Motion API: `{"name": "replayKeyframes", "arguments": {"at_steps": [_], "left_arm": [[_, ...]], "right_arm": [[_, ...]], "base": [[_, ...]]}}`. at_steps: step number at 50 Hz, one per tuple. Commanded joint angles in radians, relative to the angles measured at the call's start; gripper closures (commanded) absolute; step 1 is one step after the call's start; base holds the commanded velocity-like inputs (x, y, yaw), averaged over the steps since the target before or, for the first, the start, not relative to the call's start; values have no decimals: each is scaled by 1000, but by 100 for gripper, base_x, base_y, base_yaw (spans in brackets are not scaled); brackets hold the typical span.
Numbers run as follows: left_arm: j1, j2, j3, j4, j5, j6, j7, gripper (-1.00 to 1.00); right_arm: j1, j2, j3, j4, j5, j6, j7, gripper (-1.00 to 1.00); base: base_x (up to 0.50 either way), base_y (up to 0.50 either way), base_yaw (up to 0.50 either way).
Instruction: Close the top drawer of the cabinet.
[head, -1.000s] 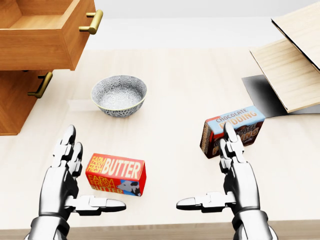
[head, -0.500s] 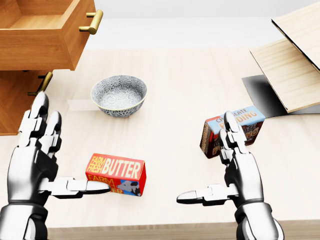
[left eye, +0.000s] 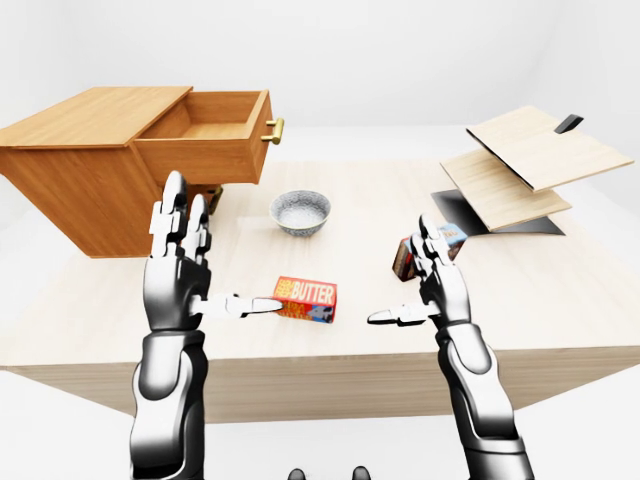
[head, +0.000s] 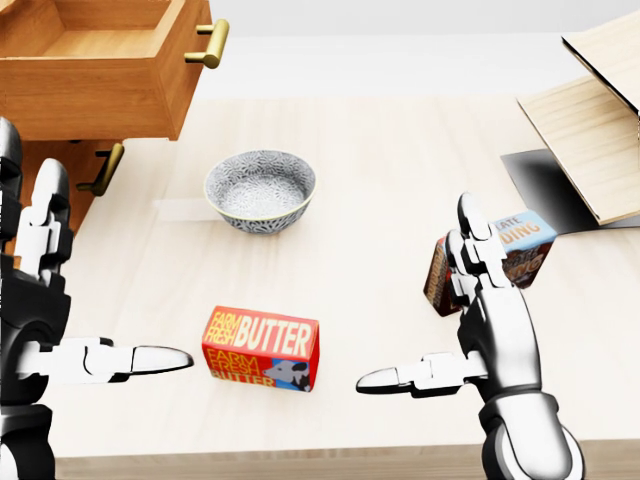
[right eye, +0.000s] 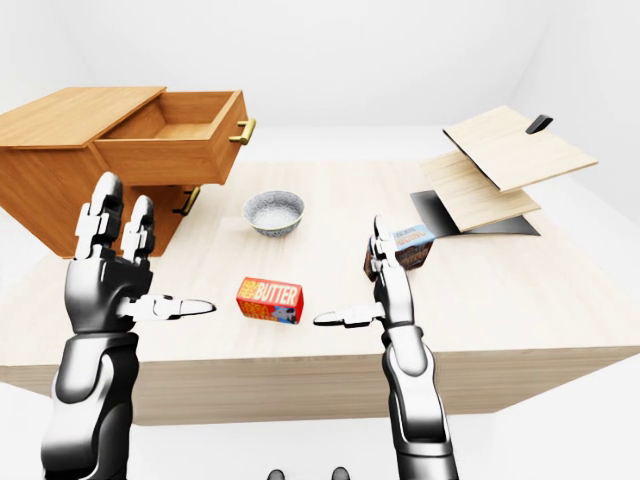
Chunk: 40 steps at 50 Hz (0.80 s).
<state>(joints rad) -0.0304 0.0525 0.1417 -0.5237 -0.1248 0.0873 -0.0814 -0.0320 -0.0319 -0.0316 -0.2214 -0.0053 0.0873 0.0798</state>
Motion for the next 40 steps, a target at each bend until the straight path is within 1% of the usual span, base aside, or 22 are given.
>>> {"name": "replayKeyframes", "arguments": {"at_steps": [1,12,14,20,31,40], "left_arm": [[3,6,12,-25,-8,0,1,-100],[15,2,5,-30,-1,0,-8,-100],[16,2,4,-31,2,0,-10,-100],[14,2,5,-35,3,0,-12,-100],[16,1,8,-72,-3,0,-10,-100],[34,-5,-4,-98,5,0,-23,-100]], "right_arm": [[4,4,7,-59,-26,0,7,-100],[3,10,1,-69,-11,0,5,-100],[1,15,-8,-74,25,0,4,-100],[8,8,5,-80,3,0,5,-100],[18,6,-2,-134,51,0,47,-100],[18,4,-7,-157,68,0,59,-100]], "base": [[0,50,0],[0,50,0],[0,0,0],[0,0,0],[0,0,0],[7,0,0]]}}
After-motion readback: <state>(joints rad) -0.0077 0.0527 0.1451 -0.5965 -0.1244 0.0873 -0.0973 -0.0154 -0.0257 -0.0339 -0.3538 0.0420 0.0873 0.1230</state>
